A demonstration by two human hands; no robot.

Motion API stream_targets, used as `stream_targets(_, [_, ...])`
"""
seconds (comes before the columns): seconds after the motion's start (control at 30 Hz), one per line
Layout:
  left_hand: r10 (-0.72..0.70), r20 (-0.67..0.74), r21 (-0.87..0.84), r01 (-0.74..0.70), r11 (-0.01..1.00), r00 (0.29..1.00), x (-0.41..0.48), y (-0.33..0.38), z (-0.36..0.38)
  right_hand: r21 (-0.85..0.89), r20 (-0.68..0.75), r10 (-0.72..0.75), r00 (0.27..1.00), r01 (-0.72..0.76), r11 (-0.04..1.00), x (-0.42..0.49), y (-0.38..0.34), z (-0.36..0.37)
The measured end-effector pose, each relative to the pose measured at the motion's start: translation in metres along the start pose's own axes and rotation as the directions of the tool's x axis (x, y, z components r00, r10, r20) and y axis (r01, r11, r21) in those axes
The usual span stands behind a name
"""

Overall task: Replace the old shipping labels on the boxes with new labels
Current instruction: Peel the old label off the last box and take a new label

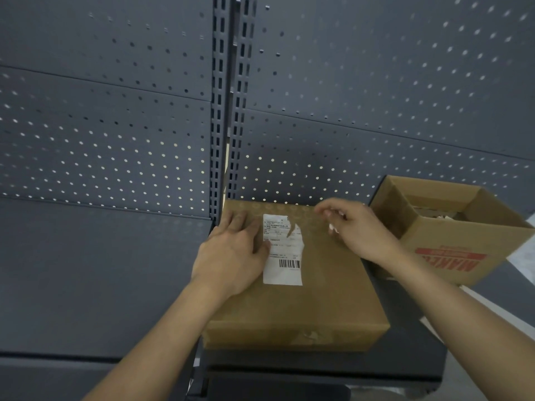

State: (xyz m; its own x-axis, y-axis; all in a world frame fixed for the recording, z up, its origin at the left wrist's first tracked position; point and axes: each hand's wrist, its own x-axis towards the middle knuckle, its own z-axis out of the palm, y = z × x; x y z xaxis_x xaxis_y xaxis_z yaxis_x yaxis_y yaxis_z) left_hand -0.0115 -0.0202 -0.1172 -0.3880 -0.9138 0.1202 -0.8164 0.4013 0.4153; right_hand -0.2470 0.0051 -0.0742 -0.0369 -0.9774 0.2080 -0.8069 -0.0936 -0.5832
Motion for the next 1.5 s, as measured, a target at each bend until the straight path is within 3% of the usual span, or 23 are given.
stream_targets(0.1, [0.001,0.000,-0.001,-0.001,1.000,1.000,0.000,0.000,0.001,-0.055,0.048,0.022,0.999,-0.020,0.998,0.001,-0.001,0.013])
stream_targets(0.27, [-0.003,-0.003,-0.013,0.003,1.000,1.000,0.001,-0.001,0.001,-0.173,0.083,-0.095,0.992,0.108,0.979,0.010,-0.001,0.022])
stream_targets(0.7, [-0.008,-0.005,-0.008,0.008,1.000,1.000,0.001,-0.003,0.003,-0.276,0.206,-0.291,0.934,0.340,0.899,0.024,0.008,0.027])
stream_targets(1.5, [-0.027,0.010,-0.013,0.027,1.000,1.000,0.002,-0.001,0.002,-0.266,0.105,-0.453,0.885,0.464,0.845,0.021,0.019,0.033])
